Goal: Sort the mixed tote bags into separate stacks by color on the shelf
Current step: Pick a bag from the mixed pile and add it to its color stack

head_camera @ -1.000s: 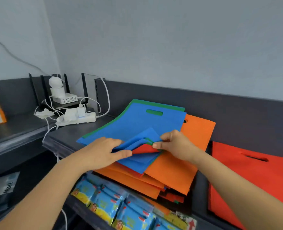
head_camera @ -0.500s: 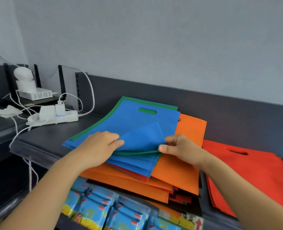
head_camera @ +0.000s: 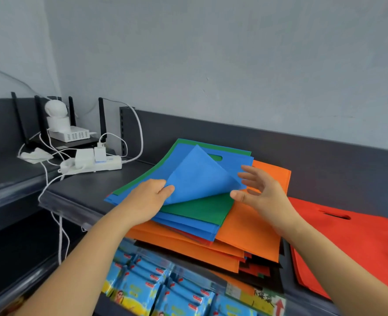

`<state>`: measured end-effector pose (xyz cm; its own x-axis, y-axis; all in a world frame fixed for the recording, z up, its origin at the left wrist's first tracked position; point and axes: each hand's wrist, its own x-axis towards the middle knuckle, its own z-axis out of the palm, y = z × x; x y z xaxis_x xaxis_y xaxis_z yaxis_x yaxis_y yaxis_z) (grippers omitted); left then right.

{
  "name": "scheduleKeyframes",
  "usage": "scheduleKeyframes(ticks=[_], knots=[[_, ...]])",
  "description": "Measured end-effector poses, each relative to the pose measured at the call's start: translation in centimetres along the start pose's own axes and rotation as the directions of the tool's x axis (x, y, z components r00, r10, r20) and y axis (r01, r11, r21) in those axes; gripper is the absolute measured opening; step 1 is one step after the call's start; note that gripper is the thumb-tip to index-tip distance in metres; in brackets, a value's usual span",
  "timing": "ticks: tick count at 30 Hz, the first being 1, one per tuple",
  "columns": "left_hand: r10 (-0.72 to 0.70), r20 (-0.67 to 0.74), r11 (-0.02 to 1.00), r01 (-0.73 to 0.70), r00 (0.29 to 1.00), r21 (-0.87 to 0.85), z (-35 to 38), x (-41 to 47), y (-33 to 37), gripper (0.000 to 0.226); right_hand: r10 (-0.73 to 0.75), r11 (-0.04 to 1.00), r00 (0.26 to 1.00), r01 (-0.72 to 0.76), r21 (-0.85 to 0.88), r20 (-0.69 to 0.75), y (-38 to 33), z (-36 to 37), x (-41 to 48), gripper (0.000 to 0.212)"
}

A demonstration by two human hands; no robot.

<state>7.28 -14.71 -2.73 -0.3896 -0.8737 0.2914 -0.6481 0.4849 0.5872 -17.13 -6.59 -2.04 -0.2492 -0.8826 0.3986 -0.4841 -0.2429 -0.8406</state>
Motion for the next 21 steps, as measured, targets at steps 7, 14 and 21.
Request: scheduleKeyframes(ticks=[7, 14, 21], knots=[[0.238, -0.027, 0.958, -0.229, 0.971, 0.172, 0.8, -2.2, 0.5, 0.036, 0.603, 0.683, 0.778, -0.618, 0.390, 0.177, -2.1, -0.3, 0.2, 0.052], [0.641, -0.103, 0.699, -0.523, 0.760, 0.488, 2.8, -4.5, 6.8, 0.039, 0.506, 0.849, 0.862, -0.505, 0.157, 0.037, -0.7, -3.9, -2.1, 0.057], [0.697, -0.035, 0.619, -0.577, 0.716, 0.532, 8.2, -5.1, 12.9, 0.030, 0.209, 0.935, 0.942, -0.270, -0.228, -0.261, 2.0, -15.0, -8.1, 0.058]])
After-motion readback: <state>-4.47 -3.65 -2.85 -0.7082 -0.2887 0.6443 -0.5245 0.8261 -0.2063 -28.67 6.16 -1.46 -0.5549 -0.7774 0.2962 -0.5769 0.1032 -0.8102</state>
